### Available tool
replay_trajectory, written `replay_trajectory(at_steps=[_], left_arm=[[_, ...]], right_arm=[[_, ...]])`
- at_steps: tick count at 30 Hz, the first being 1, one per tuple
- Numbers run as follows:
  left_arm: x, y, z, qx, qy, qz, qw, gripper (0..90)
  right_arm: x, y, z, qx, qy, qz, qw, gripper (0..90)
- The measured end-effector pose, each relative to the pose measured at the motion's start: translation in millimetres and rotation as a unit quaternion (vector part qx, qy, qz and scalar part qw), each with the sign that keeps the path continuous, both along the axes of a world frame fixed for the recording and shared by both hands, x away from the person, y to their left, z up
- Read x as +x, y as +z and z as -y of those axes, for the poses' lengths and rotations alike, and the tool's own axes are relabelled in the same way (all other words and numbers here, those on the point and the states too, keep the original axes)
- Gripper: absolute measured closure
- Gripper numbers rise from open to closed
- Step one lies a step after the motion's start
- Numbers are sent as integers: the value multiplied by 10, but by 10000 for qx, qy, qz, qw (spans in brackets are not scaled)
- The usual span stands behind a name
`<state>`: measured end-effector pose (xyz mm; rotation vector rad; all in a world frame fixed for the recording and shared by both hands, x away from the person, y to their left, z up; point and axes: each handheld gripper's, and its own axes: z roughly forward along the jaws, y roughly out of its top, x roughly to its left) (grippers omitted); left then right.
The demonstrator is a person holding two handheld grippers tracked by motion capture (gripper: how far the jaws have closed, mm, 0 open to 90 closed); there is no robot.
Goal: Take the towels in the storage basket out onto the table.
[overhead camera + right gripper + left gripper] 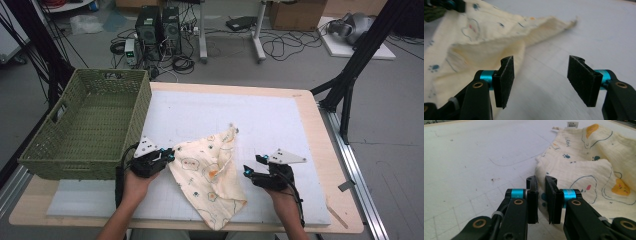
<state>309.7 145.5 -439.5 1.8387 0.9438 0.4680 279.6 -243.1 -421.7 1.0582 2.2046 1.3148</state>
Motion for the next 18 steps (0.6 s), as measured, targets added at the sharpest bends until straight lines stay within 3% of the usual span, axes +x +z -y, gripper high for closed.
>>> replay_trajectory(at_steps=[5,11,14,18], left_arm=[[-6,-9,24,-16,-21,29,10000,806],[-8,-10,13,-47,-20,23,10000,806],[-12,-13,24,-35,-39,28,10000,805],[-7,-22,35,-40,-87,18,10000,804]], right_arm=[[70,47,-342,144,326,6,9994,357],[132,25,-522,286,490,-139,9983,303],[144,-10,-608,156,543,-220,9982,301],[162,-59,-648,-95,567,-386,9976,444]])
